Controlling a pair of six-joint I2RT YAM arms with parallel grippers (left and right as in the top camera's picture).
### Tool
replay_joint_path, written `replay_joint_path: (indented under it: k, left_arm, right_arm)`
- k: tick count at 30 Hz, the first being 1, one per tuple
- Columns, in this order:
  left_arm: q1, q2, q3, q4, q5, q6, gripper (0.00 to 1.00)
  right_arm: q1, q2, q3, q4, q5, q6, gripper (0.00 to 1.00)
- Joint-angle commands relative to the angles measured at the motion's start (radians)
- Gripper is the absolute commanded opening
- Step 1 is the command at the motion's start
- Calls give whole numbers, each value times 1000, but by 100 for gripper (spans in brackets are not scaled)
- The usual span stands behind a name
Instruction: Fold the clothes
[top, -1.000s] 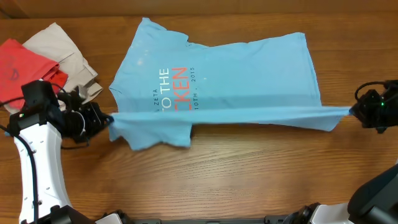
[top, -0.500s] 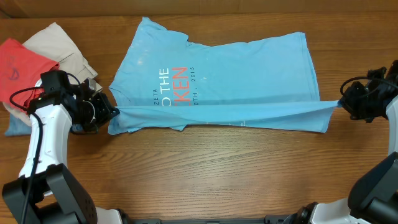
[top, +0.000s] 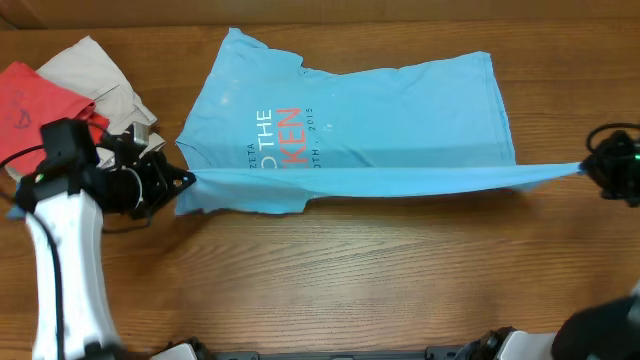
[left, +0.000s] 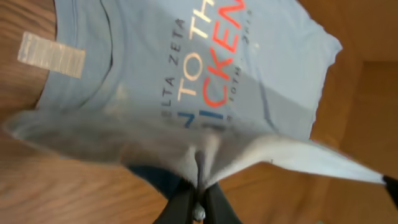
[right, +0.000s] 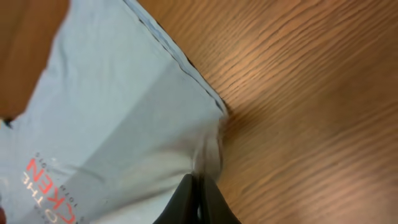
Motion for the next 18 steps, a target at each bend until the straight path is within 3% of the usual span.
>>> replay_joint_path:
  k: [1, 9, 18]
  left_arm:
    - [4, -101, 28, -84, -90, 36, 4]
    - [4, -128, 23, -300, -228, 56, 4]
    - [4, -127, 21, -270, -317, 58, 4]
  right_arm:
    - [-6, -46, 32, -49, 34, 3, 4]
    - [-6, -46, 25, -169, 115, 3, 4]
    - [-6, -35, 20, -147, 126, 3, 6]
